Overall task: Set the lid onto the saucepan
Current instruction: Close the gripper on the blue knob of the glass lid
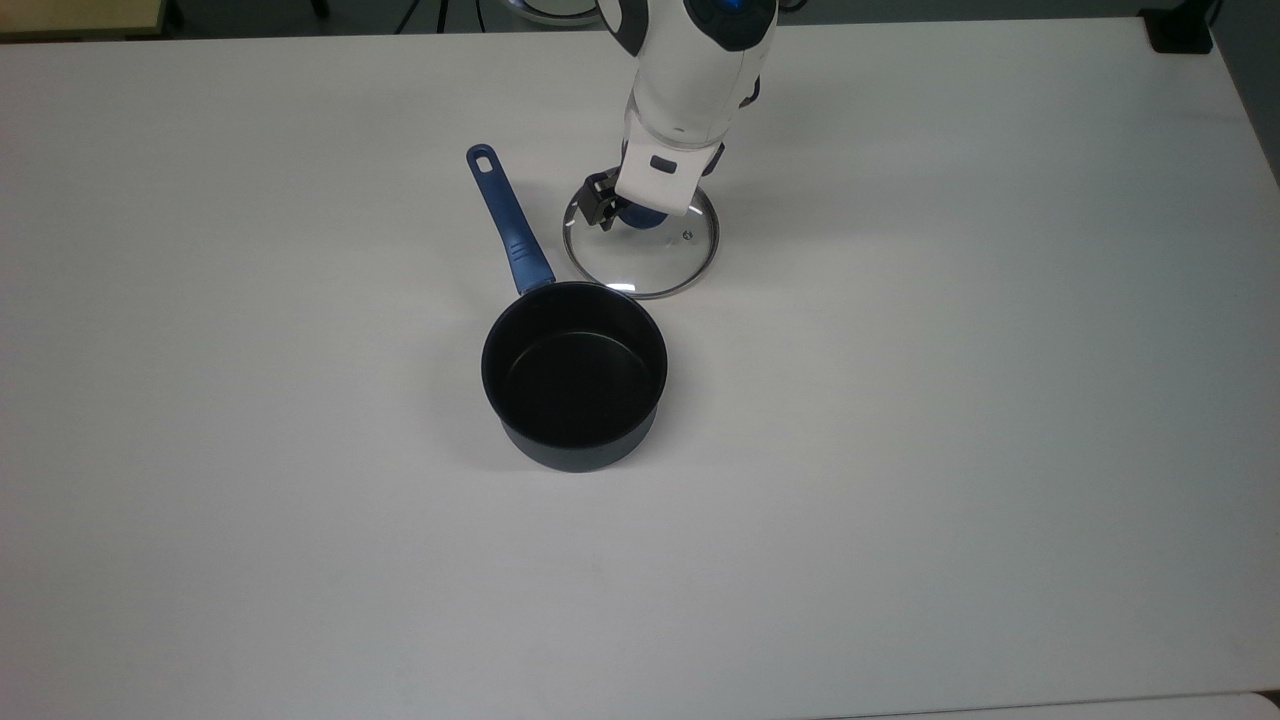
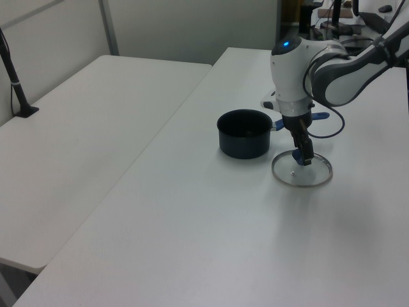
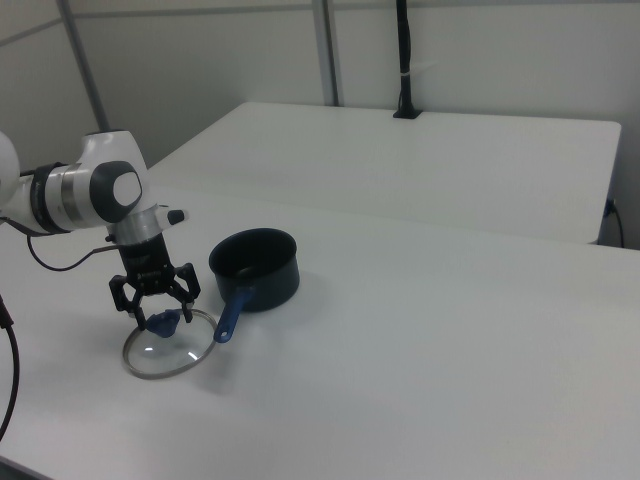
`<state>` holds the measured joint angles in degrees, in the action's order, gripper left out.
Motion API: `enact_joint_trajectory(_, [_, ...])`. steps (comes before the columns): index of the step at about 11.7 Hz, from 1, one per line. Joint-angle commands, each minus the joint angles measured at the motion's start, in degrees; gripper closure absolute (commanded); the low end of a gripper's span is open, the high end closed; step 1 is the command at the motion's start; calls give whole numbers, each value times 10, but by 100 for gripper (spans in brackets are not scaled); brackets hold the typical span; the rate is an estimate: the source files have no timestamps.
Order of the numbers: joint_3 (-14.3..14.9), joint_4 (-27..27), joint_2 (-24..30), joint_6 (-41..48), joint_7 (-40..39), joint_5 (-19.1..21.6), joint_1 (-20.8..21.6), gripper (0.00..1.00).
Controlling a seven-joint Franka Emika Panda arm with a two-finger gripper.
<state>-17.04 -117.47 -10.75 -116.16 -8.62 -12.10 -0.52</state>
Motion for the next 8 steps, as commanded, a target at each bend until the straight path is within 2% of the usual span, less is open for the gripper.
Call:
enact_joint_trajectory(1, [-1,-5,-1,-9,5,-13,3,37])
enact_joint_trajectory(3, [-1,-1,2,-4,8,-13,4,54])
enact_joint_trajectory(4, [-10,0,8,8,10,-12,4,59])
enact_joint_trajectory(6, [-23,10,28,49,10,-8,3,60])
enact_joint_trajectory(8, [-26,61,35,101,11,0,3,60])
